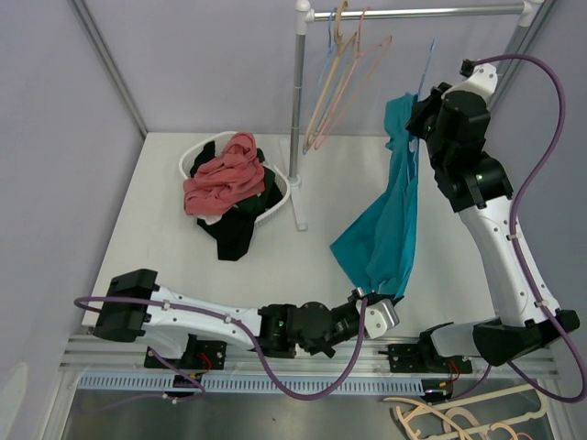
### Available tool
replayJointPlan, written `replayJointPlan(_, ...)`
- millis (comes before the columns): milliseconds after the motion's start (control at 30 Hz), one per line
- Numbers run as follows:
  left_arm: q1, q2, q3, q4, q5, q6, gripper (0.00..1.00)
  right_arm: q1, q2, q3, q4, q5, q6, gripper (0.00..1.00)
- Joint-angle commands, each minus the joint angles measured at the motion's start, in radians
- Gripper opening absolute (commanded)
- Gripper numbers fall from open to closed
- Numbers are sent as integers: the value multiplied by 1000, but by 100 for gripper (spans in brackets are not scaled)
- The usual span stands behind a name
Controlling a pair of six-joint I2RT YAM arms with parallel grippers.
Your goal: Remove the t-shirt from the hanger
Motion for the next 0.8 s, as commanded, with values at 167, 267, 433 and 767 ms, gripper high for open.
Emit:
replayJointPlan(167, -4, 43, -106, 133, -19, -81, 1, -30, -25, 111, 79, -24, -17, 0)
replayJointPlan(267, -9, 106, -115, 162, 32, -98, 1, -54, -21, 132, 75, -26, -22, 0)
replayJointPlan(433, 62, 129, -40, 55, -47, -178, 1, -51, -39, 166, -29, -109, -3, 0)
replayJointPlan(767, 534, 305, 663, -726, 209, -448, 1, -7, -219, 89, -256, -231, -35, 0)
